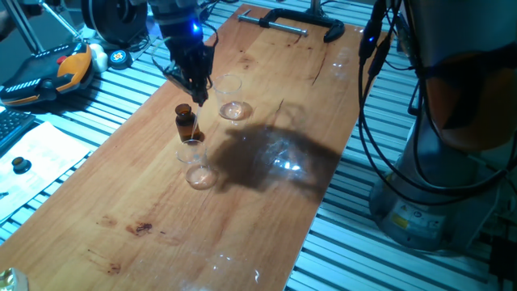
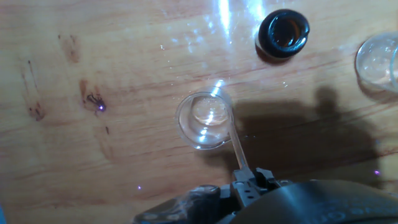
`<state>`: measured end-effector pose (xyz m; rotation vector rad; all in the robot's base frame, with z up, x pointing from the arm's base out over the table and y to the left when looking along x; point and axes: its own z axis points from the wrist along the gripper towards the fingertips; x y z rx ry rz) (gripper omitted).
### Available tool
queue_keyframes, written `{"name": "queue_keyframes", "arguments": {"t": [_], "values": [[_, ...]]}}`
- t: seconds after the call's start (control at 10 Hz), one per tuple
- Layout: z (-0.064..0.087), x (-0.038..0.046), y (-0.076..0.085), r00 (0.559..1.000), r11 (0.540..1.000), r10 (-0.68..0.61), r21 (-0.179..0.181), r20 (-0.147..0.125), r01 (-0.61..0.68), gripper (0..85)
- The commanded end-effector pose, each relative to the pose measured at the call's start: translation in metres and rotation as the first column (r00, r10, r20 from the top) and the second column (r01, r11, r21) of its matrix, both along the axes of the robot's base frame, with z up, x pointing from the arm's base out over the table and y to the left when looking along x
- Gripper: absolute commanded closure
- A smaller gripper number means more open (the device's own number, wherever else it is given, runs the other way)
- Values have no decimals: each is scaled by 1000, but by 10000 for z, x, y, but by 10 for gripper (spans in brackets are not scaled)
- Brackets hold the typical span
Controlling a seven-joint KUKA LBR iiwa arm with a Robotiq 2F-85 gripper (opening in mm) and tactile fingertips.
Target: Transfer liquid using a dropper
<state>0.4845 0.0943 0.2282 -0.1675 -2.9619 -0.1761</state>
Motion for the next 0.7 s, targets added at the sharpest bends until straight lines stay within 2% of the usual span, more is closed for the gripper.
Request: {"name": "queue_keyframes", "arguments": {"t": [0.0, 0.6], "values": [[-22, -6, 15, 1000, 1000, -5, 0, 1, 5, 840], [-287, -71, 163, 998, 999, -50, -2, 46, 50, 840]]}}
